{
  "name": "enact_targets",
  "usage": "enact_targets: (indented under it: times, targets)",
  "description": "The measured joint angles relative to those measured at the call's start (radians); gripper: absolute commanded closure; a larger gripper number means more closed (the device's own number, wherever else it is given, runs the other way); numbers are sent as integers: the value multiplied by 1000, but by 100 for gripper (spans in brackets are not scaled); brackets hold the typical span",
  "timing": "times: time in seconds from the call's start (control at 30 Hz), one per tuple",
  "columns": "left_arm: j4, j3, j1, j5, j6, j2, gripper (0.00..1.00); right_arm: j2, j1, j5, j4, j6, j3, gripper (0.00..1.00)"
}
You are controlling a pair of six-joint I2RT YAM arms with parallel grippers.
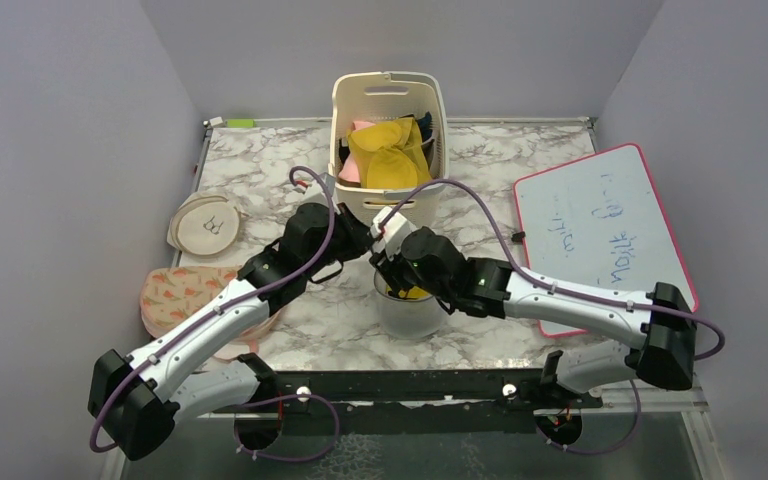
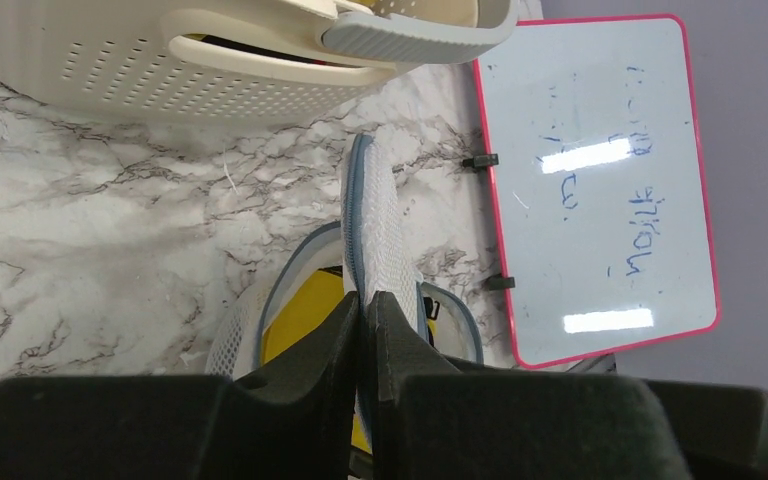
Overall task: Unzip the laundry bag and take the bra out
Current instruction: Open the laundry bag at the center of the board.
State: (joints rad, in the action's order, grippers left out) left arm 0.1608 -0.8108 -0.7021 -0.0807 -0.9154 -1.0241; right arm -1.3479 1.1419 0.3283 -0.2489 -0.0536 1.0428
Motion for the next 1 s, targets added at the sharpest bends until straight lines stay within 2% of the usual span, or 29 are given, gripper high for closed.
enact_targets:
  times: [0.1, 0.13, 0.17, 0.3, 0.37, 0.63, 0.87, 1.0]
  targets:
    - [0, -1, 0, 0, 1, -3, 100, -7, 5, 11, -12, 2, 2, 87]
    - [-1, -1, 0, 0, 3, -4, 95, -7, 5, 18, -14, -6, 2, 95]
    - [-1, -1, 0, 0, 8, -3, 90, -3, 6, 26, -12, -10, -1, 99]
    - [-1, -1, 0, -6, 40, 0, 59, 40, 7, 68, -2, -50, -33, 99]
    - [-1, -1, 0, -17, 64, 8, 46, 60, -8, 76, -9, -85, -34, 99]
    - [6, 27, 0, -53, 158, 59, 19, 196, -174, 16, -8, -206, -133, 99]
    - [-20, 109, 0, 46, 192, -4, 15, 241, -186, -32, 2, -234, -142, 99]
    - [-61, 107, 0, 148, 210, -132, 29, 252, -186, -54, 3, -234, -143, 99]
